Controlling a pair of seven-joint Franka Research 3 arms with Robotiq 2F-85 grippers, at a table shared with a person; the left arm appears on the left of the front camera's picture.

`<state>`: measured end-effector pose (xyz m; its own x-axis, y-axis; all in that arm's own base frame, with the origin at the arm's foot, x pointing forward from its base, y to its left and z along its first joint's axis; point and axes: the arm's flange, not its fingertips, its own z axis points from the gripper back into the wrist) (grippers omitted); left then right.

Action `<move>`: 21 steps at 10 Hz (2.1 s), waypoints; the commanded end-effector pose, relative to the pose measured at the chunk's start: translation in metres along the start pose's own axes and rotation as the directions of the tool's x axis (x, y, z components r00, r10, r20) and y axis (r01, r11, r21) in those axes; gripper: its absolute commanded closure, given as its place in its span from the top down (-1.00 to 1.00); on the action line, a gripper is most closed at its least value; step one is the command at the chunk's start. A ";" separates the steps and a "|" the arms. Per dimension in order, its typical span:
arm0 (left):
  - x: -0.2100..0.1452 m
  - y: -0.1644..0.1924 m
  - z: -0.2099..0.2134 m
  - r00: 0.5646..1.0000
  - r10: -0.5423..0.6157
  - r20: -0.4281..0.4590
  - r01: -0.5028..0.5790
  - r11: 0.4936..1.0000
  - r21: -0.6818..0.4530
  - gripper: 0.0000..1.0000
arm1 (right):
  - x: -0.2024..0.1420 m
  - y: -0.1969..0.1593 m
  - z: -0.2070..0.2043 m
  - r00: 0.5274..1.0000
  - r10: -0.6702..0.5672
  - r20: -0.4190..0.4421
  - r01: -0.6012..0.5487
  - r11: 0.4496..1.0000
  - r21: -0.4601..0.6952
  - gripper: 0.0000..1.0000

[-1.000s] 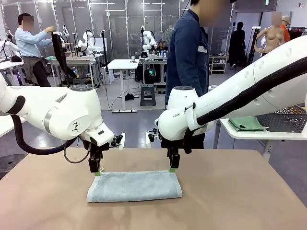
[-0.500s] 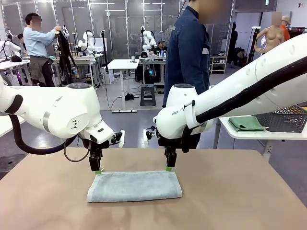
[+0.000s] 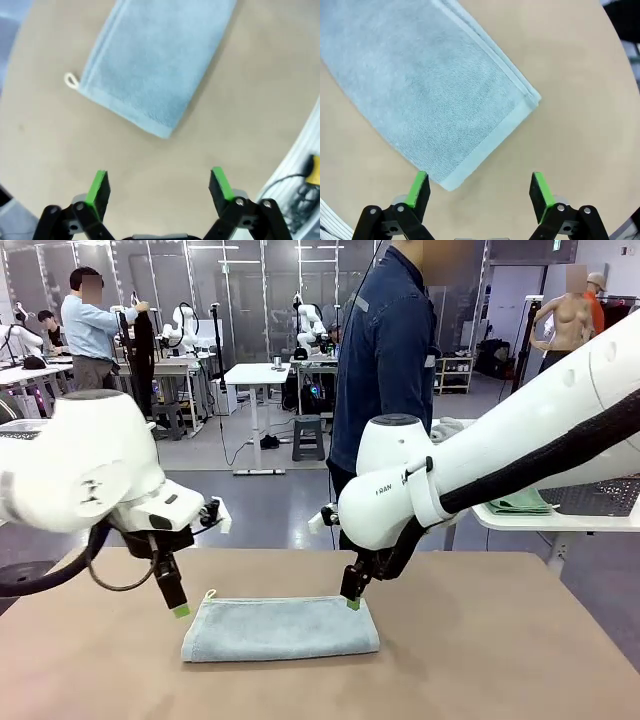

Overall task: Fold the towels and place them in the basket.
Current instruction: When a person lays out a Towel with hook on the table, fold it in half twice.

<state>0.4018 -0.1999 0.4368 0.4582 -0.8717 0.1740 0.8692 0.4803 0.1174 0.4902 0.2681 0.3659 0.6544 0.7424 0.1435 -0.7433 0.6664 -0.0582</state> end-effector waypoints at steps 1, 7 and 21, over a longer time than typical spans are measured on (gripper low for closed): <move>-0.029 -0.035 0.041 0.995 0.088 0.050 -0.091 0.994 0.058 1.00 | -0.004 0.010 -0.008 0.980 -0.196 0.025 0.197 0.980 -0.040 1.00; -0.036 -0.040 0.057 0.991 0.107 0.080 -0.111 0.993 0.049 1.00 | -0.008 0.001 -0.009 0.966 -0.257 0.007 0.257 0.966 -0.013 1.00; -0.077 -0.064 0.253 0.958 0.258 0.128 -0.258 0.966 -0.012 1.00 | 0.006 -0.027 -0.069 0.712 -0.702 -0.028 0.701 0.713 -0.032 1.00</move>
<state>0.2645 -0.1372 0.6563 0.6029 -0.7334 0.3141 0.7518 0.6540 0.0840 0.5204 0.2485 0.3030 0.9889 0.0962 0.1132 -0.1034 0.9929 0.0596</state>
